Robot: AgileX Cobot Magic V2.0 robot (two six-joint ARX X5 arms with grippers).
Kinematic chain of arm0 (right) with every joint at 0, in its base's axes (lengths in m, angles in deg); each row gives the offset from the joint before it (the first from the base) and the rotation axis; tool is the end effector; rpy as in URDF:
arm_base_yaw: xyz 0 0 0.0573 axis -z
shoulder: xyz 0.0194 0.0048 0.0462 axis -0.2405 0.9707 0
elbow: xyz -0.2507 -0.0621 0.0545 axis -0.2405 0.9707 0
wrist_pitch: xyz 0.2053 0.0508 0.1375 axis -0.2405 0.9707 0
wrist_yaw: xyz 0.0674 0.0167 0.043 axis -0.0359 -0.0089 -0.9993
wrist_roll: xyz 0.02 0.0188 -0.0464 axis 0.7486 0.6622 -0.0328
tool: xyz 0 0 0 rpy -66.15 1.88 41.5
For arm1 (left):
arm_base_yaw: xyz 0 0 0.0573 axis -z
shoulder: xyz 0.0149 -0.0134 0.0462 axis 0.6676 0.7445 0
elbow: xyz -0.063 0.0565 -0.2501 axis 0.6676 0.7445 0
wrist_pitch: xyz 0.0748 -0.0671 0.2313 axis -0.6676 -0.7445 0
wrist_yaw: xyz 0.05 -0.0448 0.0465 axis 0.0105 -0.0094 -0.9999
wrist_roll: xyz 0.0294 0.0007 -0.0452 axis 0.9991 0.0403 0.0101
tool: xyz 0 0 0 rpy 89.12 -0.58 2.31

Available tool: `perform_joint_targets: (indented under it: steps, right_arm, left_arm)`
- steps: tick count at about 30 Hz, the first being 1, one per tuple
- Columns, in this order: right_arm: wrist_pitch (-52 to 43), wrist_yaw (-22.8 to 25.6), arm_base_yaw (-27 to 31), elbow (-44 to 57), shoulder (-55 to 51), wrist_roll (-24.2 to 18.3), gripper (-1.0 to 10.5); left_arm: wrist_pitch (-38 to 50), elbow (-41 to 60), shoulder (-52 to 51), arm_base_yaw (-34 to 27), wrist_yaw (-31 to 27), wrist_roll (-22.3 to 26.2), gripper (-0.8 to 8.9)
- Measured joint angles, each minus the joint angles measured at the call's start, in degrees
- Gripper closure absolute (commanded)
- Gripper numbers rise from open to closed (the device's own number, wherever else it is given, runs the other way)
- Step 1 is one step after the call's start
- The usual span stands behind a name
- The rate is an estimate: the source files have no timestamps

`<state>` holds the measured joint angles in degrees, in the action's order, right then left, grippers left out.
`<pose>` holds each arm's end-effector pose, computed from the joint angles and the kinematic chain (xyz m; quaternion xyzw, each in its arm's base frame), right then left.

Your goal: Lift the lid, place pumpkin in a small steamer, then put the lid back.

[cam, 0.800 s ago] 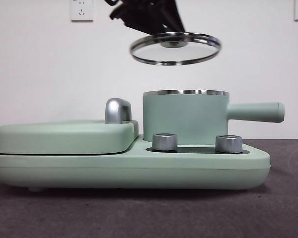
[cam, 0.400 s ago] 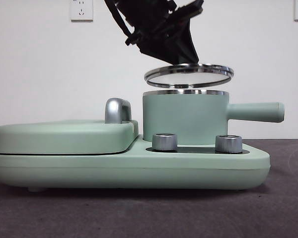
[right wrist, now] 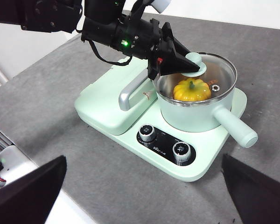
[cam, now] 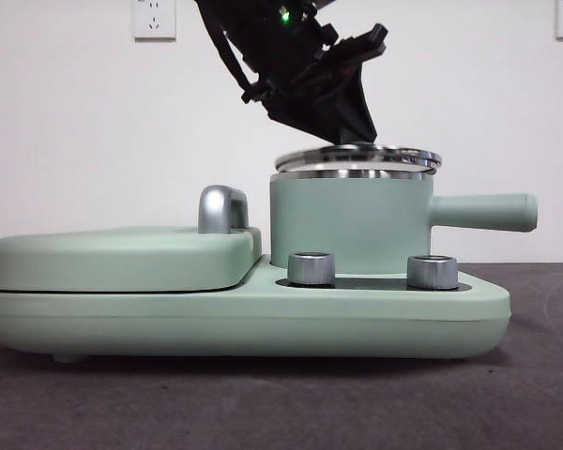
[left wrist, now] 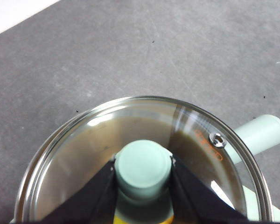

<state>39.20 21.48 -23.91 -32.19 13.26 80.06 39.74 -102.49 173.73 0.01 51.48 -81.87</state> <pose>0.0185 0.0183 0.3777 0.0497 0.2268 0.3434 0.9100 0.3036 -0.2773 0.2914 0.1383 0.2248 -0.4176 0.8695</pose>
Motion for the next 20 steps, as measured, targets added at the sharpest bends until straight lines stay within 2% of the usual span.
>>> perform_joint_targets:
  steps: [16,20]
  right_arm:
    - [-0.02,0.07,0.00,0.00,0.00,2.47,4.1]
    - [-0.87,0.07,0.00,0.00,0.00,2.54,4.1]
  left_arm:
    - [1.60,0.00,0.00,-1.60,0.11,0.24,7.95]
    - [1.73,0.00,0.00,-1.53,0.11,1.62,7.95]
